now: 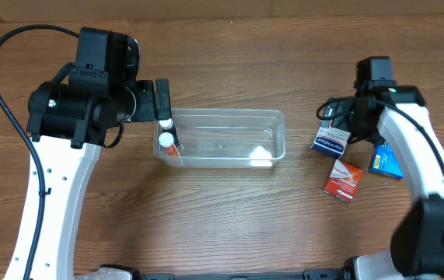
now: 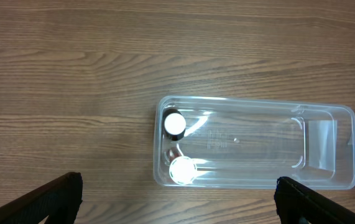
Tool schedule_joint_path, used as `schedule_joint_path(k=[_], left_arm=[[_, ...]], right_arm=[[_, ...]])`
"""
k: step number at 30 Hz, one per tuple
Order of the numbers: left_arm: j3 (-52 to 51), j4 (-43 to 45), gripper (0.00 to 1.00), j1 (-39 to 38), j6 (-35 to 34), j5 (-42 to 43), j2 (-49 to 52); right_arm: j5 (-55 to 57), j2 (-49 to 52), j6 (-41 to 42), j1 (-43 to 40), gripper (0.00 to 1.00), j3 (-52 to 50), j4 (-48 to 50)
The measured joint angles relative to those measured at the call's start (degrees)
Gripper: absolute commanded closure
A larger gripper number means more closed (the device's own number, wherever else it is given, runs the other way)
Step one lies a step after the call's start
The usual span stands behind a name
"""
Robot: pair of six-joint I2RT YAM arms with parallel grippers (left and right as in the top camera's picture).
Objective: Pack container
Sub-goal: 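Grasp the white Hansaplast box with the right gripper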
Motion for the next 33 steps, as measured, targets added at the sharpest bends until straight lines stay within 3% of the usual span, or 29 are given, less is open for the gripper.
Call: schedule_joint_path(k=[5,27,33], left_arm=[[0.00,0.02,0.00,0.00,0.00,-0.20,0.00],[0.00,-0.02,0.00,0.00,0.00,-0.22,0.00],[0.00,-0.04,0.00,0.00,0.00,-0.22,0.00]], right_arm=[[-0.04,6.45,1.14,-0.46,0.00,-0.02,1.60],[-0.90,13.70,1.57,-0.46,0.00,-0.02,6.75],[-0.90,13.99,1.88,-0.46,0.12,-0.02,7.21]])
